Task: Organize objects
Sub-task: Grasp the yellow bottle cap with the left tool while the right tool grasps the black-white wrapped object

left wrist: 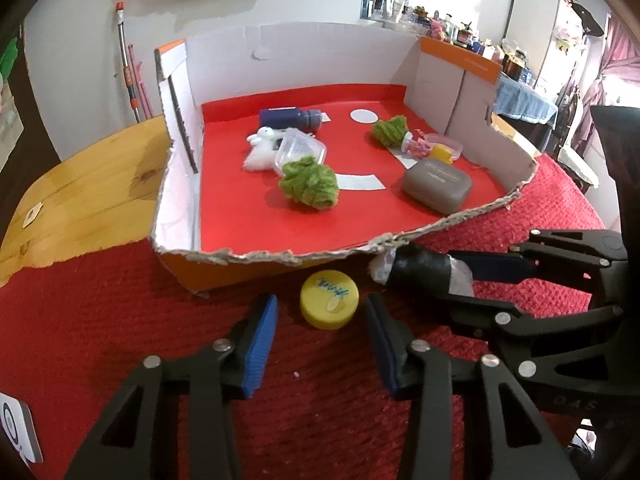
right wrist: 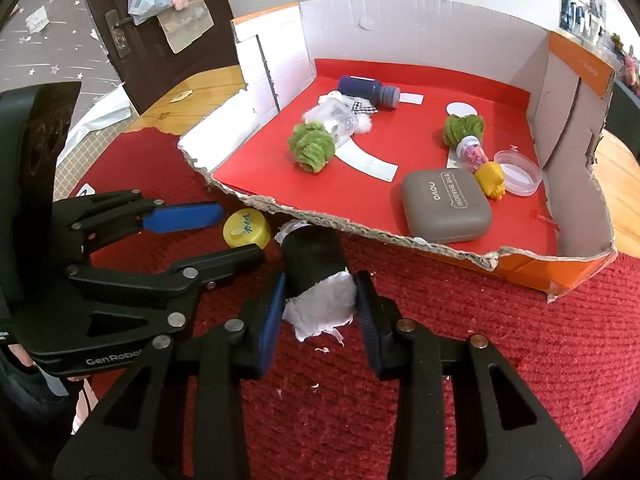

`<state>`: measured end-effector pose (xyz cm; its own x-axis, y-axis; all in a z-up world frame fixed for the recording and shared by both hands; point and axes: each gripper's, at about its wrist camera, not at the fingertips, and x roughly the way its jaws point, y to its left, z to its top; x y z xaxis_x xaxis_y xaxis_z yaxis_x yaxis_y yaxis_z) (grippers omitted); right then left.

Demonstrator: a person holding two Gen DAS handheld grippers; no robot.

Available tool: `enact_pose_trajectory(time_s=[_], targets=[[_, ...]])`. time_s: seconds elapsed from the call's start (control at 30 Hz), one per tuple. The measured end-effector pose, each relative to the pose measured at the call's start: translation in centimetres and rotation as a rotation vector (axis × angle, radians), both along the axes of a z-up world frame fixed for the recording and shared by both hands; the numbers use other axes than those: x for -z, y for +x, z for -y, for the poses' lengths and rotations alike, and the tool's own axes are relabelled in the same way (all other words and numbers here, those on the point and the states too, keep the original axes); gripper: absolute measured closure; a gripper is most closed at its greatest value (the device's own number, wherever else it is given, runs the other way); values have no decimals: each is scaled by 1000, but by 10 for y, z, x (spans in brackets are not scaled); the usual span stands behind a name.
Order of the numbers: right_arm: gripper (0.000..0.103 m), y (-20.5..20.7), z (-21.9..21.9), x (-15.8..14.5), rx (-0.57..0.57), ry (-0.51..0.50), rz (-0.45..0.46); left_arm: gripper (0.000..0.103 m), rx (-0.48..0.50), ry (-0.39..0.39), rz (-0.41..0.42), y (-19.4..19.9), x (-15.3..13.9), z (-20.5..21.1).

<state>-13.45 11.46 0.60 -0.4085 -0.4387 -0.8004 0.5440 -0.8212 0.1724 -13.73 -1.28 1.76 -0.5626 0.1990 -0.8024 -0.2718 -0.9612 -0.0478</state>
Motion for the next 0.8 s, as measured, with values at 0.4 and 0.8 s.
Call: enact_pose_trajectory(time_s=[0.4, 0.8], targets=[[70, 5, -9, -1, 30, -3, 6, 72, -11, 25, -13, 6, 0, 1], [71, 25, -6, -13, 53, 3, -31, 72, -54, 107, -21, 24, -5, 9]])
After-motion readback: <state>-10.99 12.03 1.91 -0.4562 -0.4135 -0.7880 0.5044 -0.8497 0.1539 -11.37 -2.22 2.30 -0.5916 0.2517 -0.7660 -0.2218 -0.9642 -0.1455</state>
